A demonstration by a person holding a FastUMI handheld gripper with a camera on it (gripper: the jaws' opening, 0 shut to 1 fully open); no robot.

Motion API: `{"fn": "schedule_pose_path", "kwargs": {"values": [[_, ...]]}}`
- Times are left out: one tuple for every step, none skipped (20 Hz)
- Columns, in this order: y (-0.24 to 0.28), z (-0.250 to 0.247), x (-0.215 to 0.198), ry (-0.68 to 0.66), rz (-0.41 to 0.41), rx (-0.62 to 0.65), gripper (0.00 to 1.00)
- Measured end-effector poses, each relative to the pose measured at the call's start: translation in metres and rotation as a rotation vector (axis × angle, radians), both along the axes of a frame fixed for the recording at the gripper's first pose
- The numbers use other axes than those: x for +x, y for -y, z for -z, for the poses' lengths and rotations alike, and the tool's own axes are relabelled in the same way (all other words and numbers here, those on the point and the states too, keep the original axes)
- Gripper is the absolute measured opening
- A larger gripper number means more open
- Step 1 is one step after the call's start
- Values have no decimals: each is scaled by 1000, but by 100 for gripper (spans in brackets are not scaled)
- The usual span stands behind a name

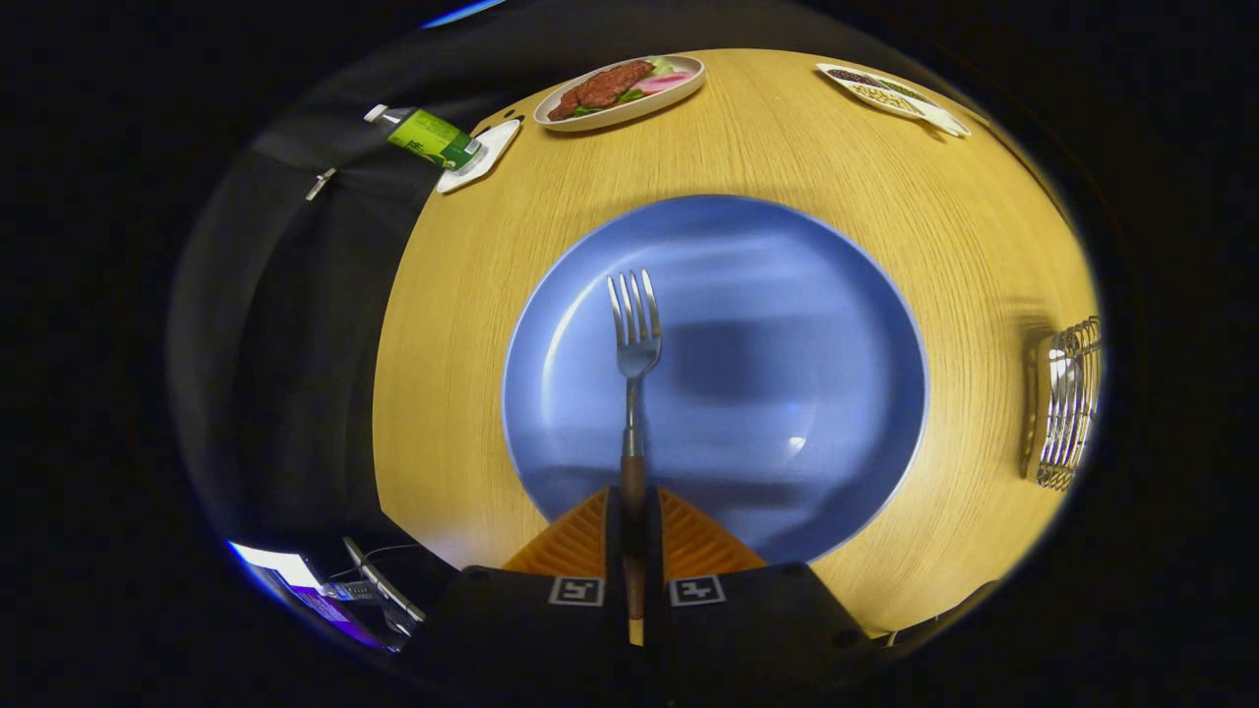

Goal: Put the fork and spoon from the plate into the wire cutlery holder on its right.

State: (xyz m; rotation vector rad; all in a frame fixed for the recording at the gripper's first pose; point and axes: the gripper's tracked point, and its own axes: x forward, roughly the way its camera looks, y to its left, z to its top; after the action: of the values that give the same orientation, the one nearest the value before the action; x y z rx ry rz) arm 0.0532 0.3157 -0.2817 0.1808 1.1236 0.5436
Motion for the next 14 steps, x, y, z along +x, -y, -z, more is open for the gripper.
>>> {"fn": "schedule_pose_path", "kwargs": {"values": [[-1,0,-2,-6,-13,15,8],[-1,-1,-2,-5,-25,26,8],[-1,-3,-2,-3,-33,35,8],[0,-7,-7,0,-41,45,8],[2,-10,-7,4,-45,54,8],[6,-14,-8,11,-53,59,8],[11,-19,-9,23,-63,60,8],[17,-25,-9,37,-73,60,8],[22,-32,-11,49,-86,61,8],[31,-41,-13,60,-95,61,8],[39,-50,-16,65,-103,65,8],[48,-59,-19,72,-113,64,8],[59,-69,-20,87,-123,58,8],[71,-78,-21,101,-134,49,8]]}}
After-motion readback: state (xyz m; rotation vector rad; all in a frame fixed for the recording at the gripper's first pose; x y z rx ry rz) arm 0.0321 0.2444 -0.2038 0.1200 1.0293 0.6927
